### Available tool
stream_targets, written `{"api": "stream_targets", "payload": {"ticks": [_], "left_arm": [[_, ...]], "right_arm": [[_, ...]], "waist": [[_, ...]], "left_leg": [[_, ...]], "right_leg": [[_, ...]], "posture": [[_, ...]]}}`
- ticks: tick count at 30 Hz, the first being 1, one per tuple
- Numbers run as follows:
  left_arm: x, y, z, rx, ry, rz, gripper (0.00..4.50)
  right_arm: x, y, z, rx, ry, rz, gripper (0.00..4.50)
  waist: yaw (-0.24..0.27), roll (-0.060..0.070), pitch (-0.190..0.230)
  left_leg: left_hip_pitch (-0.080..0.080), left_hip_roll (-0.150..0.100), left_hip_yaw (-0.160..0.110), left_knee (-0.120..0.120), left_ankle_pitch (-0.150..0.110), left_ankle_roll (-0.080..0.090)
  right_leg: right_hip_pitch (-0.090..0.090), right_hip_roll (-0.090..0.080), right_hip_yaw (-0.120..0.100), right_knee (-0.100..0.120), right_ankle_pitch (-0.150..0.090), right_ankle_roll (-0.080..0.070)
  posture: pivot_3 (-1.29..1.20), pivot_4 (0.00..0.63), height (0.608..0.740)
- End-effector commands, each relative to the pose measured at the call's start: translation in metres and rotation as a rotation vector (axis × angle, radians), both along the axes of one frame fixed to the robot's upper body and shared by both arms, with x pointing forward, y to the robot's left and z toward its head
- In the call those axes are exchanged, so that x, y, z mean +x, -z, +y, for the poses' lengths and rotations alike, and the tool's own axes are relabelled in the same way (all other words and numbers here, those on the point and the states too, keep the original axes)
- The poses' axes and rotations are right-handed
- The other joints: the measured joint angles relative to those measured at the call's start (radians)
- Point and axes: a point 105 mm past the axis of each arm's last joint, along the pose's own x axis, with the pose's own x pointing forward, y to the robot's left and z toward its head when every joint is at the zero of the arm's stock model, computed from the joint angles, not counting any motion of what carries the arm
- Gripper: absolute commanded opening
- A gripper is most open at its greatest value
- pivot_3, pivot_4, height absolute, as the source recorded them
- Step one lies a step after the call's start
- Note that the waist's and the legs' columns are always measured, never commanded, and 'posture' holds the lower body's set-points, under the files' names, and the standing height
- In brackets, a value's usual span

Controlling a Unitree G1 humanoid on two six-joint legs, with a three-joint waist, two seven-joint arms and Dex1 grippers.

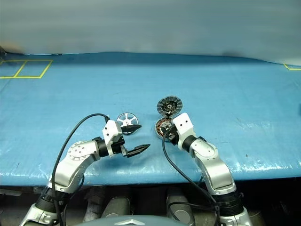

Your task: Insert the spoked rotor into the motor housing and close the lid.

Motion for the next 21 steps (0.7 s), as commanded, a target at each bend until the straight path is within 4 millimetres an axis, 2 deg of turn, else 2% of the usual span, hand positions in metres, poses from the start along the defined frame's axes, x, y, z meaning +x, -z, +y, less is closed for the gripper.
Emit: {"api": "stream_targets", "payload": {"ticks": [1,4,15,21], "left_arm": [[0.001,-0.005,-0.002,-0.012,0.009,-0.021,4.5],[0.001,-0.005,-0.002,-0.011,0.009,-0.022,4.5],[-0.002,-0.005,-0.002,-0.015,0.007,-0.017,4.5],[-0.001,-0.006,-0.003,-0.017,0.006,-0.017,4.5]], "right_arm": [[0.002,-0.014,0.001,0.021,-0.003,-0.063,1.02],[0.004,-0.006,0.001,-0.023,0.003,-0.056,0.02],[0.011,0.009,-0.003,-0.12,0.05,-0.036,0.02],[0.004,0.018,0.007,-0.191,-0.027,-0.033,0.02]], "waist": [[0.0,0.0,0.0],[0.0,0.0,0.0],[0.0,0.0,0.0],[-0.001,0.0,0.0]], "left_leg": [[0.0,0.0,0.0,0.0,0.0,0.0],[0.0,0.0,0.0,0.0,0.0,0.0],[0.0,0.0,0.0,0.0,0.0,0.0],[0.0,0.0,0.0,0.0,0.0,0.0]], "right_leg": [[0.0,0.0,0.0,0.0,0.0,0.0],[0.0,0.0,0.0,0.0,0.0,0.0],[0.0,0.0,0.0,0.0,0.0,0.0],[0.0,0.0,0.0,0.0,0.0,0.0]], "posture": [[0.0,0.15,0.74],[0.0,0.15,0.74],[0.0,0.15,0.74],[0.0,0.15,0.74]]}}
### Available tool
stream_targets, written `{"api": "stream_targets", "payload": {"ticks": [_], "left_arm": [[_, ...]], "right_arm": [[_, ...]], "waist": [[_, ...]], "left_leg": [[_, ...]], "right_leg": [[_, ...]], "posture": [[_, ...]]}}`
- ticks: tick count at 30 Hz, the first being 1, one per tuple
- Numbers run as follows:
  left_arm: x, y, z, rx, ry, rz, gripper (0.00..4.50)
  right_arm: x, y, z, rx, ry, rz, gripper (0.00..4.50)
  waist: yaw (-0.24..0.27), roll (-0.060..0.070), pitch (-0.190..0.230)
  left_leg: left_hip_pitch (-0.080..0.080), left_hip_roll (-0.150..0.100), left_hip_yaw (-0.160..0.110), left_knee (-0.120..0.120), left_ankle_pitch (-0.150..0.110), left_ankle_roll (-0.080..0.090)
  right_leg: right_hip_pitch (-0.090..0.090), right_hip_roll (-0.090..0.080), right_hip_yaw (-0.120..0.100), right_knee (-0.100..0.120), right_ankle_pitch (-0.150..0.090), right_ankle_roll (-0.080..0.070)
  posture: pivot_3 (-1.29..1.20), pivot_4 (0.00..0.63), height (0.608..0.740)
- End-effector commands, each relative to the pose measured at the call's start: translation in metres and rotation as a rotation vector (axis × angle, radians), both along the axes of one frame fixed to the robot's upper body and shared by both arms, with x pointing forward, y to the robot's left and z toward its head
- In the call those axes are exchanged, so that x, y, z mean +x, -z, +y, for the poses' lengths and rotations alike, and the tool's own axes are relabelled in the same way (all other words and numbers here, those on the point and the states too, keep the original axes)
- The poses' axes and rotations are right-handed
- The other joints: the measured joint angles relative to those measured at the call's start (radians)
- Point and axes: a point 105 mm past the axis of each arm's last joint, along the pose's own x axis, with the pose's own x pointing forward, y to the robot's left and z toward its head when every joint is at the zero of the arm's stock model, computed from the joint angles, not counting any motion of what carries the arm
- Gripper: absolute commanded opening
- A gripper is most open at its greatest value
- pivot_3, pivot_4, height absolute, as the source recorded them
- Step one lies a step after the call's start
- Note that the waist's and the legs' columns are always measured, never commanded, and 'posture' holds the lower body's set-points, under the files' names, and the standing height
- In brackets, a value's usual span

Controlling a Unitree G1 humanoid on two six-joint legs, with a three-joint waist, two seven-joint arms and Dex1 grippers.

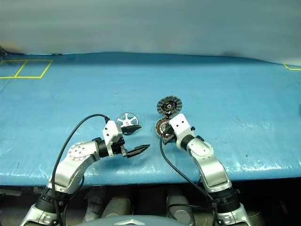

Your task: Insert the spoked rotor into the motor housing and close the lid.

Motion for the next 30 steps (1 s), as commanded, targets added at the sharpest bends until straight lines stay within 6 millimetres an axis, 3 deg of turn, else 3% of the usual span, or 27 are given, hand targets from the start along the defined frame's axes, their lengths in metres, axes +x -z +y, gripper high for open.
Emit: {"api": "stream_targets", "payload": {"ticks": [1,12,15,19,22,24,30], "left_arm": [[0.0,-0.008,-0.003,-0.016,0.013,-0.028,4.5],[-0.001,-0.008,-0.005,-0.017,0.018,-0.027,4.5],[-0.001,-0.008,-0.005,-0.017,0.021,-0.026,4.5],[-0.002,-0.008,-0.005,-0.015,0.024,-0.024,4.5],[-0.002,-0.008,-0.005,-0.015,0.027,-0.023,4.5],[-0.002,-0.007,-0.005,-0.014,0.028,-0.024,4.5],[-0.002,-0.005,-0.006,-0.014,0.035,-0.023,4.5]], "right_arm": [[-0.005,0.003,0.009,-0.046,-0.062,-0.003,0.02],[-0.005,0.045,-0.01,-0.308,-0.002,0.059,0.02],[-0.006,0.033,0.0,-0.147,0.002,0.072,0.02],[-0.002,-0.01,0.01,0.193,0.011,0.022,0.02],[-0.001,-0.03,0.011,0.341,0.0,0.003,0.02],[-0.003,-0.033,0.013,0.341,-0.027,0.003,0.02],[-0.003,-0.008,0.013,0.165,-0.033,0.034,0.02]], "waist": [[-0.001,0.0,0.0],[-0.007,-0.006,-0.006],[-0.006,-0.008,-0.007],[-0.007,-0.007,-0.006],[-0.009,-0.005,-0.005],[-0.008,-0.004,-0.004],[-0.008,-0.004,-0.004]], "left_leg": [[0.0,0.0,0.0,0.0,0.0,0.0],[0.005,0.001,0.0,0.0,0.0,0.0],[0.007,0.001,0.0,0.001,0.0,0.0],[0.009,0.001,0.0,0.001,0.0,0.0],[0.006,0.001,-0.001,0.0,0.0,0.0],[0.002,0.001,-0.001,0.0,0.0,0.0],[0.001,0.0,0.0,-0.002,0.0,0.0]], "right_leg": [[0.0,0.0,0.0,0.0,0.0,0.0],[0.004,0.001,0.0,0.001,-0.001,0.002],[0.007,0.001,0.0,0.0,-0.002,0.004],[0.009,0.001,0.0,0.0,-0.003,0.004],[0.006,0.001,0.0,0.0,-0.002,0.004],[0.002,0.001,0.0,0.0,0.0,0.0],[0.001,0.0,0.0,0.0,0.0,-0.001]], "posture": [[0.0,0.15,0.74],[0.0,0.15,0.74],[0.0,0.15,0.74],[0.0,0.15,0.74],[0.0,0.15,0.74],[0.0,0.15,0.74],[0.0,0.15,0.74]]}}
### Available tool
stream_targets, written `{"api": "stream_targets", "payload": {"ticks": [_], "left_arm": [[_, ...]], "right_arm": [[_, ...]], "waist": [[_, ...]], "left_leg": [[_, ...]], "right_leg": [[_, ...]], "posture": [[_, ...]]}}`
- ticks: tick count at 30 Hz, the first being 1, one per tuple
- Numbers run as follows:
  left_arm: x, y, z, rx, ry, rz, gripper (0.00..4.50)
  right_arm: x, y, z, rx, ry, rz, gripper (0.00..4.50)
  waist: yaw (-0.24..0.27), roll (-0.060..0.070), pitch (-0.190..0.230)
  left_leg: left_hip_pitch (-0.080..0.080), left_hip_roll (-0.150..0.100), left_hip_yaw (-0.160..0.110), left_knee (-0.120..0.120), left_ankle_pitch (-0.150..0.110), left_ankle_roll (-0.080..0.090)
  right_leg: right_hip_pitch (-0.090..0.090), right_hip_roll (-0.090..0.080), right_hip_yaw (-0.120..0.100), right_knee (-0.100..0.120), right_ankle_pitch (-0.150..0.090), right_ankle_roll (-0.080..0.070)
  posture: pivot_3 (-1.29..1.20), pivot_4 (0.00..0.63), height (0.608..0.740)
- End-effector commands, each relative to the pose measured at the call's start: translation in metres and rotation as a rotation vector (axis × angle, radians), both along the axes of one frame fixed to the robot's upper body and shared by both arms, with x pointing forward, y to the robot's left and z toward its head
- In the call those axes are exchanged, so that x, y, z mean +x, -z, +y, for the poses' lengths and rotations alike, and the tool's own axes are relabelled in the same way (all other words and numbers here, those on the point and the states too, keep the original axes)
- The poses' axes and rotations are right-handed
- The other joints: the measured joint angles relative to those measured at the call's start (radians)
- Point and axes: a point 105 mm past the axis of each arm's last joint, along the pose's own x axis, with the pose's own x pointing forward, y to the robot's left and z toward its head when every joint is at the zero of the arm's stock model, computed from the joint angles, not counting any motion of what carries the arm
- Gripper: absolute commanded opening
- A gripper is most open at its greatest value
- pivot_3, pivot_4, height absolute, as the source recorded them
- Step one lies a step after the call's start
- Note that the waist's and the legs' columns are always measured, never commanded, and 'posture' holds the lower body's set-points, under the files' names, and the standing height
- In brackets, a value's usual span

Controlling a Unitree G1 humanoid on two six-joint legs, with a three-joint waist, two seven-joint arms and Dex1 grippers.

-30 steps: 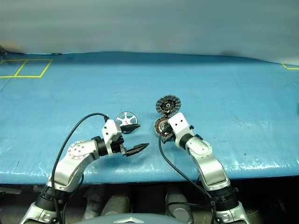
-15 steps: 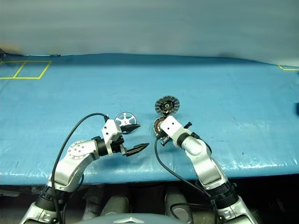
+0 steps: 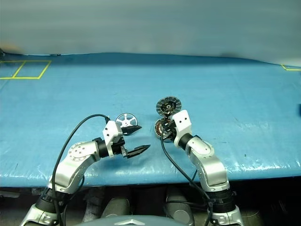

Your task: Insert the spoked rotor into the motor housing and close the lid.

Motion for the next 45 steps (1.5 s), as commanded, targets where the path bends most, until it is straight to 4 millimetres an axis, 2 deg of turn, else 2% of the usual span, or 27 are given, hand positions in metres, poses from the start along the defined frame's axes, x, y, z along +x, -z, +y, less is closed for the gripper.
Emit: {"api": "stream_targets", "payload": {"ticks": [1,10,16,20,25,27,32,36,39,42,45], "left_arm": [[-0.001,-0.005,-0.005,-0.013,0.022,-0.026,4.5],[0.0,-0.002,-0.002,-0.009,0.007,-0.02,4.5],[0.0,-0.002,-0.001,-0.01,0.006,-0.02,4.5],[0.0,-0.002,-0.001,-0.005,0.004,-0.022,4.5],[0.0,-0.002,-0.003,-0.007,0.005,-0.022,4.5],[0.0,-0.002,-0.003,-0.008,0.006,-0.023,4.5],[0.0,-0.003,-0.003,-0.009,0.006,-0.024,4.5],[0.001,-0.005,-0.003,-0.014,0.007,-0.026,4.5],[0.001,-0.006,-0.003,-0.015,0.008,-0.028,4.5],[0.001,-0.006,-0.003,-0.015,0.01,-0.027,4.5],[0.001,-0.006,-0.003,-0.015,0.012,-0.026,4.5]], "right_arm": [[0.001,0.006,0.001,-0.07,0.006,-0.015,0.02],[-0.002,0.032,-0.004,-0.188,0.008,0.046,0.02],[0.0,0.044,-0.003,0.002,0.083,0.255,0.02],[0.001,0.057,-0.006,0.02,0.17,0.392,0.02],[0.001,0.062,-0.009,0.025,0.209,0.429,0.02],[0.001,0.055,-0.005,0.087,0.192,0.416,0.02],[-0.001,0.013,0.008,0.276,0.076,0.257,0.02],[0.001,-0.024,0.007,0.458,0.047,0.133,0.02],[0.004,-0.042,0.002,0.544,0.052,0.079,0.02],[0.006,-0.047,0.001,0.538,0.054,0.056,0.02],[0.008,-0.03,0.003,0.345,0.063,0.062,0.02]], "waist": [[-0.001,0.0,0.0],[0.0,0.0,0.0],[-0.001,-0.001,-0.001],[-0.006,-0.001,-0.002],[-0.009,-0.002,-0.003],[-0.01,-0.002,-0.003],[-0.01,-0.002,-0.002],[-0.013,0.001,0.0],[-0.013,0.002,0.001],[-0.012,0.002,0.001],[-0.012,0.002,0.001]], "left_leg": [[0.0,0.0,0.0,0.0,0.0,0.0],[0.001,0.0,0.0,0.0,0.0,0.0],[0.003,0.001,0.0,0.0,0.0,0.0],[0.004,0.001,0.0,0.001,0.0,0.0],[0.013,0.001,0.0,0.0,0.0,0.0],[0.016,0.001,0.0,-0.001,0.0,0.0],[0.016,0.001,0.0,-0.003,0.0,0.0],[0.012,0.001,0.0,-0.005,0.0,0.0],[0.003,0.002,-0.001,-0.004,0.0,0.0],[0.0,0.002,-0.001,-0.004,0.0,0.0],[-0.001,0.001,0.0,-0.004,0.0,0.0]], "right_leg": [[0.0,0.0,0.0,0.0,0.0,0.0],[0.001,0.0,0.0,0.0,-0.001,0.001],[0.002,0.001,0.0,0.001,-0.001,0.001],[0.003,0.001,0.0,0.001,-0.001,0.002],[0.012,0.001,0.0,0.0,-0.005,0.001],[0.015,0.001,0.0,0.0,-0.007,-0.002],[0.015,0.001,0.0,-0.001,-0.007,-0.002],[0.009,0.001,0.0,0.0,-0.005,0.001],[0.0,0.002,0.0,0.001,-0.005,0.001],[-0.002,0.002,0.0,0.001,-0.002,-0.003],[-0.002,0.001,0.0,0.0,-0.002,-0.002]], "posture": [[0.0,0.15,0.74],[0.0,0.15,0.74],[0.0,0.15,0.74],[0.0,0.15,0.74],[0.0,0.15,0.74],[0.0,0.15,0.74],[0.0,0.15,0.74],[0.0,0.15,0.74],[0.0,0.15,0.74],[0.0,0.15,0.74],[0.0,0.15,0.74]]}}
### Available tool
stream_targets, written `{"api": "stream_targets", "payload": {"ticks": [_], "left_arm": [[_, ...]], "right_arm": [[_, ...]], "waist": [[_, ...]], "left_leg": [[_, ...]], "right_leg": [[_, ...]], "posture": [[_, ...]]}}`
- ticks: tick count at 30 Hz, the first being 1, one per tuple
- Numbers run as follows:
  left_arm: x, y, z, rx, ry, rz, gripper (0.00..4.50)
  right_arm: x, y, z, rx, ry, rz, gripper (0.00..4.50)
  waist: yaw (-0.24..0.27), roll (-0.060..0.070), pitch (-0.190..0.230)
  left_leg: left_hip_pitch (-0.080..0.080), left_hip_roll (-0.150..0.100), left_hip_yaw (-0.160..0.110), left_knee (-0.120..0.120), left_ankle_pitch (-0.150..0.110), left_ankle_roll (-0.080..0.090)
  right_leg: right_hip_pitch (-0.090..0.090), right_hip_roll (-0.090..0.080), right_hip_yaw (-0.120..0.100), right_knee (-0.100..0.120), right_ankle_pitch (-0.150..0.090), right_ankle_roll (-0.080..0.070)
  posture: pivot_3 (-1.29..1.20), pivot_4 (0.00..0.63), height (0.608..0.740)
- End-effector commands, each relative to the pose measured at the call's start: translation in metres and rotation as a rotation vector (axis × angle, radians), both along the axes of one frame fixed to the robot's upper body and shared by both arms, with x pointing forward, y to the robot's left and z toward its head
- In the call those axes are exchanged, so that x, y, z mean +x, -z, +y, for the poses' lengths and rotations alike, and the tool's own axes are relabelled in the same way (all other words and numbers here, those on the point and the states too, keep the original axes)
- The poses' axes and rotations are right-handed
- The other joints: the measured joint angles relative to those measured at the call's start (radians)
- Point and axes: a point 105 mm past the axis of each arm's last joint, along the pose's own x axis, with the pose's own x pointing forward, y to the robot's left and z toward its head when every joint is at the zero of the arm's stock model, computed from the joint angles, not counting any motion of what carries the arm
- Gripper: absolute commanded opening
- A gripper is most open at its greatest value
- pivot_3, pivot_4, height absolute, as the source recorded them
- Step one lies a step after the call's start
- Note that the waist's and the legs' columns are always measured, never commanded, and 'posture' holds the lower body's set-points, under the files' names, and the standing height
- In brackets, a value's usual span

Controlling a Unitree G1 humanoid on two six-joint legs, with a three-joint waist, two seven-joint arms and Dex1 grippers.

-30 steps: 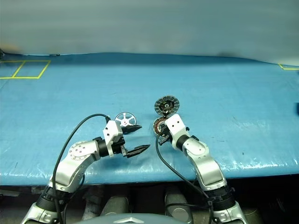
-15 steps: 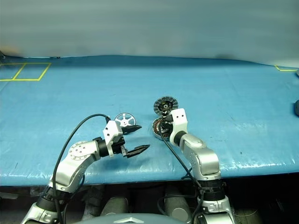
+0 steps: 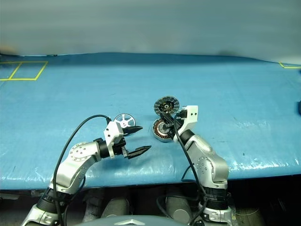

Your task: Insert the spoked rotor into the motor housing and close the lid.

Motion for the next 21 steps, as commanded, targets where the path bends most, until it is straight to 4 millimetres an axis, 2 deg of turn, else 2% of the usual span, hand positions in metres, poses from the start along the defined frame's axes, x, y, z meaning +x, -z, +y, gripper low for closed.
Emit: {"api": "stream_targets", "payload": {"ticks": [1,3,13,17,21], "left_arm": [[0.002,-0.007,-0.001,-0.013,0.007,-0.028,4.5],[0.002,-0.007,-0.001,-0.014,0.006,-0.029,4.5],[0.0,-0.01,-0.002,-0.02,0.003,-0.032,4.5],[0.001,-0.013,-0.004,-0.021,0.004,-0.036,4.5],[0.0,-0.016,-0.006,-0.026,0.006,-0.037,4.5]], "right_arm": [[0.001,0.004,0.003,-0.18,-0.009,-0.049,0.02],[0.0,0.013,0.005,-0.285,-0.02,-0.064,0.02],[-0.005,0.032,0.009,-0.407,-0.071,-0.062,0.02],[-0.002,0.041,0.001,-0.436,-0.03,-0.034,0.02],[-0.001,0.042,-0.005,-0.43,-0.018,-0.02,0.02]], "waist": [[0.0,0.0,0.0],[0.0,0.0,0.0],[0.002,0.0,0.0],[0.002,0.0,0.0],[0.003,0.0,0.0]], "left_leg": [[0.0,0.0,0.0,0.0,0.0,0.0],[0.0,-0.001,0.0,0.0,0.0,0.0],[0.0,-0.001,0.0,0.0,0.0,0.0],[0.0,-0.001,0.0,0.0,0.0,0.0],[0.0,-0.001,0.0,0.001,0.0,0.0]], "right_leg": [[0.0,0.0,0.0,0.0,0.0,0.0],[0.0,-0.001,0.0,0.0,0.0,0.0],[0.0,-0.001,0.0,0.0,0.0,0.001],[0.0,0.0,0.0,0.0,0.0,0.001],[0.001,0.0,0.0,0.0,0.0,0.001]], "posture": [[0.0,0.15,0.74],[0.0,0.15,0.74],[0.0,0.15,0.74],[0.0,0.15,0.74],[0.0,0.15,0.74]]}}
